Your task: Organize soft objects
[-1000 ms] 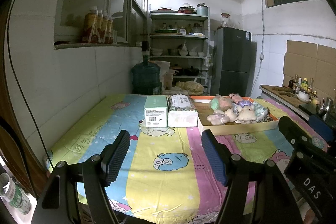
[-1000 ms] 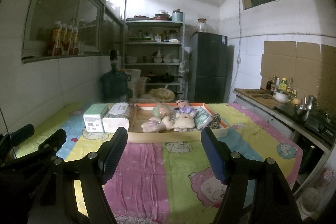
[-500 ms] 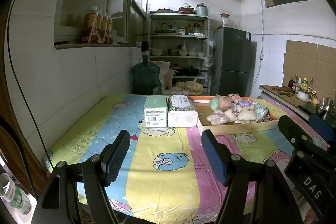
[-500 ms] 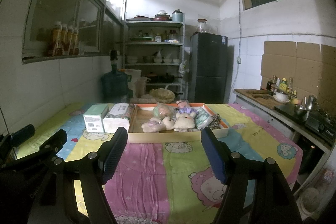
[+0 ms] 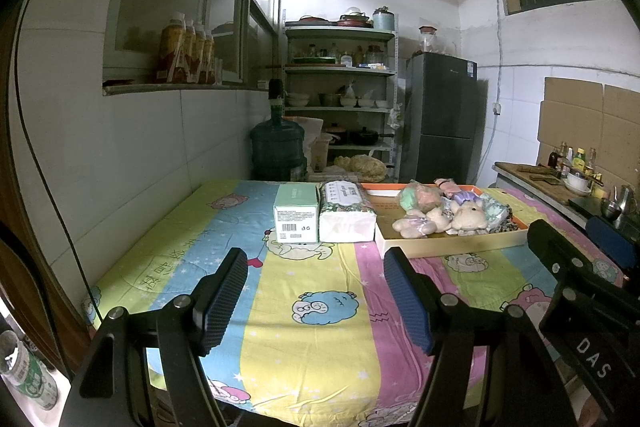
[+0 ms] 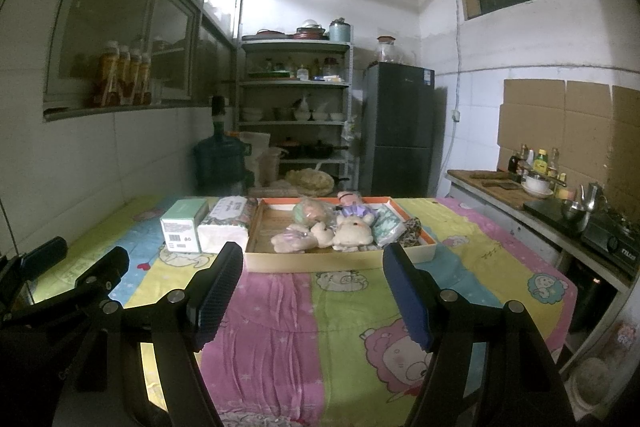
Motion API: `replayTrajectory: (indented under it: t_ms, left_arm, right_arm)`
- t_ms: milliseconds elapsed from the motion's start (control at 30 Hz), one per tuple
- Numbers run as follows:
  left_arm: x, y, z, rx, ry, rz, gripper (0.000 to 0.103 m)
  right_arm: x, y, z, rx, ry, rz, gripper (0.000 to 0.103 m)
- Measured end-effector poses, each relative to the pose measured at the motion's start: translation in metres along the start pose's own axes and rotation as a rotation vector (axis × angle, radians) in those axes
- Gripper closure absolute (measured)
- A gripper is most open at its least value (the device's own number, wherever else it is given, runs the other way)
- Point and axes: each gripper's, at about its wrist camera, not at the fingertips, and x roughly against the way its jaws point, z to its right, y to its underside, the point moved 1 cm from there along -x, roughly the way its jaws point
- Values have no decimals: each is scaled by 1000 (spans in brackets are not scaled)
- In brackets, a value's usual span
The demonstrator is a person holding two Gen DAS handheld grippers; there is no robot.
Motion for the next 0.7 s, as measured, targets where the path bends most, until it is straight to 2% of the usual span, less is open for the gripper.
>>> replayTrajectory:
  t_ms: [700]
  left_arm:
    - [0,2,3,-2,7,4,33]
  right_arm:
    - [0,0,0,-1,3,2,29]
